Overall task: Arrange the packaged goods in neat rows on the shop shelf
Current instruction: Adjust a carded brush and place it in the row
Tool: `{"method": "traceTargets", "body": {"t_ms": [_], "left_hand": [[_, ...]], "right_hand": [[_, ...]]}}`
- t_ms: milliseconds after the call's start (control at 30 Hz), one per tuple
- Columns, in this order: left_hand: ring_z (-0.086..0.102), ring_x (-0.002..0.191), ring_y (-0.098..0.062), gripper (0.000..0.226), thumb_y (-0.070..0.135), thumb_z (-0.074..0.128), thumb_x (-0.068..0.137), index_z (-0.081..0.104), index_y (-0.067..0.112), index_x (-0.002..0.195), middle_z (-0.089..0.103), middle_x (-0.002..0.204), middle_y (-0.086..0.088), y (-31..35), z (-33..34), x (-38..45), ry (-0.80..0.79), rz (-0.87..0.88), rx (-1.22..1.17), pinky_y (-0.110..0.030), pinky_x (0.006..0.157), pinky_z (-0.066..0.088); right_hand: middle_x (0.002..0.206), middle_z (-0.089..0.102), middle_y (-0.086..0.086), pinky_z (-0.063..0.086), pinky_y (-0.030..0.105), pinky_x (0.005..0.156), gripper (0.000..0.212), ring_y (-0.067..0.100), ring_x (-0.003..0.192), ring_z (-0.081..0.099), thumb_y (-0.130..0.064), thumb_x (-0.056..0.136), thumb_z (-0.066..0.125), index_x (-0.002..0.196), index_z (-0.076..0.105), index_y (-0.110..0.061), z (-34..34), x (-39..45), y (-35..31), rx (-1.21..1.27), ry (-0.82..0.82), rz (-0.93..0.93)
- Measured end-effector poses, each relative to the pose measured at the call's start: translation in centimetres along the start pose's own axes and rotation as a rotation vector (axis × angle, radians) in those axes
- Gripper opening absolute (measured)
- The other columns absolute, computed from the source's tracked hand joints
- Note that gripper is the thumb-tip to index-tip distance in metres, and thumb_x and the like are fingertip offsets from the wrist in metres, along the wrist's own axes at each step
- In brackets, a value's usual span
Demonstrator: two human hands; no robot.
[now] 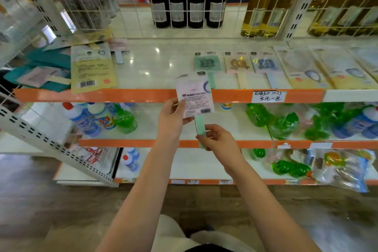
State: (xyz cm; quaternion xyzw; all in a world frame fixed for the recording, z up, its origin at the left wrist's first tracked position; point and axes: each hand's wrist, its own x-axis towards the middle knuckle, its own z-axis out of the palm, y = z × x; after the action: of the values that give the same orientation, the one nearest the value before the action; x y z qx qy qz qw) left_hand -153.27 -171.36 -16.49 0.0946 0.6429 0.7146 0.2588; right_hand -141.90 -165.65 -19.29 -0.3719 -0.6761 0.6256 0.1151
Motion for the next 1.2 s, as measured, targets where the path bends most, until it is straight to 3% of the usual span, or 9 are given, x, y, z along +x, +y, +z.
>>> {"method": "traceTargets", "body": {"t_ms": [167, 267, 467, 567, 700, 800, 1000, 1100, 1200], "left_hand": [[0.065, 0.082, -0.009, 0.006, 0.011, 0.048, 0.099, 0.053, 0.014, 0.096, 0.066, 0.092, 0.001, 0.3, 0.5, 0.3, 0.036, 0.071, 0.026, -0.016, 0.063, 0.056], [0.066, 0.080, -0.008, 0.005, 0.011, 0.050, 0.098, 0.052, 0.014, 0.095, 0.066, 0.091, 0.002, 0.5, 0.8, 0.2, 0.021, 0.109, 0.044, -0.018, 0.065, 0.057], [0.066, 0.087, -0.010, 0.016, 0.027, 0.043, 0.101, 0.057, 0.023, 0.093, 0.068, 0.092, 0.005, 0.6, 0.7, 0.4, -0.031, 0.088, 0.094, -0.024, 0.075, 0.057], [0.065, 0.086, -0.013, 0.023, 0.027, 0.038, 0.103, 0.058, 0.023, 0.093, 0.067, 0.093, 0.001, 0.8, 0.5, 1.6, -0.009, -0.019, 0.049, -0.026, 0.077, 0.055], [0.063, 0.089, -0.022, 0.027, 0.030, 0.038, 0.102, 0.059, 0.013, 0.110, 0.064, 0.108, -0.009, 0.9, 0.5, 3.5, -0.070, -0.224, 0.021, -0.031, 0.080, 0.052], [0.064, 0.081, -0.024, 0.028, 0.031, 0.040, 0.101, 0.060, 0.012, 0.095, 0.065, 0.095, -0.007, 0.8, 0.5, 3.5, -0.161, -0.350, -0.140, -0.034, 0.075, 0.051], [0.058, 0.067, -0.019, 0.023, 0.024, 0.045, 0.100, 0.059, 0.007, 0.092, 0.059, 0.075, -0.006, 0.1, 0.3, 3.6, -0.183, -0.413, -0.261, -0.030, 0.065, 0.050], [0.055, 0.062, -0.016, 0.018, 0.020, 0.044, 0.100, 0.056, 0.007, 0.104, 0.058, 0.079, -0.005, -0.1, 0.1, 3.7, -0.191, -0.387, -0.209, -0.026, 0.050, 0.047], [0.059, 0.067, -0.015, 0.011, 0.015, 0.046, 0.099, 0.056, 0.009, 0.100, 0.061, 0.083, -0.004, -0.1, 0.0, 3.9, -0.186, -0.360, -0.250, -0.023, 0.050, 0.052]], "right_hand": [[0.110, 0.065, -0.002, 0.046, 0.017, 0.066, 0.046, 0.011, 0.084, 0.063, -0.031, 0.089, 0.063, 0.132, 0.047, -0.022, 0.1, 0.2, -1.1, -0.339, 0.105, -0.106], [0.112, 0.066, -0.001, 0.049, 0.023, 0.074, 0.045, 0.013, 0.090, 0.064, -0.030, 0.091, 0.060, 0.133, 0.047, -0.021, 0.0, 0.4, -1.4, -0.433, 0.134, -0.131], [0.107, 0.067, 0.005, 0.056, 0.032, 0.084, 0.041, 0.019, 0.087, 0.068, -0.020, 0.091, 0.061, 0.130, 0.053, -0.013, -0.2, 0.7, -1.7, -0.219, 0.032, -0.068], [0.106, 0.066, 0.008, 0.058, 0.024, 0.074, 0.040, 0.018, 0.084, 0.070, -0.014, 0.091, 0.062, 0.130, 0.053, -0.009, -0.5, 0.8, -2.0, -0.022, -0.066, -0.021], [0.097, 0.069, 0.000, 0.057, 0.019, 0.069, 0.030, 0.010, 0.080, 0.069, -0.011, 0.093, 0.057, 0.122, 0.054, -0.015, -0.9, 0.5, -2.8, 0.072, -0.232, -0.031], [0.097, 0.071, -0.001, 0.058, 0.024, 0.074, 0.025, 0.010, 0.081, 0.070, -0.011, 0.094, 0.056, 0.117, 0.055, -0.021, -0.9, 0.4, -2.9, 0.103, -0.314, -0.035], [0.102, 0.071, 0.002, 0.057, 0.032, 0.082, 0.030, 0.017, 0.088, 0.069, -0.010, 0.095, 0.054, 0.125, 0.054, -0.013, -1.3, 0.5, -2.3, 0.154, -0.377, 0.012], [0.105, 0.070, 0.003, 0.057, 0.032, 0.083, 0.028, 0.017, 0.090, 0.069, -0.009, 0.096, 0.051, 0.123, 0.054, -0.013, -1.8, 0.5, -2.0, 0.178, -0.403, 0.029], [0.106, 0.070, 0.004, 0.057, 0.030, 0.081, 0.029, 0.016, 0.089, 0.069, -0.008, 0.096, 0.050, 0.125, 0.053, -0.010, -2.3, 0.8, -1.9, 0.177, -0.400, 0.042]]}}
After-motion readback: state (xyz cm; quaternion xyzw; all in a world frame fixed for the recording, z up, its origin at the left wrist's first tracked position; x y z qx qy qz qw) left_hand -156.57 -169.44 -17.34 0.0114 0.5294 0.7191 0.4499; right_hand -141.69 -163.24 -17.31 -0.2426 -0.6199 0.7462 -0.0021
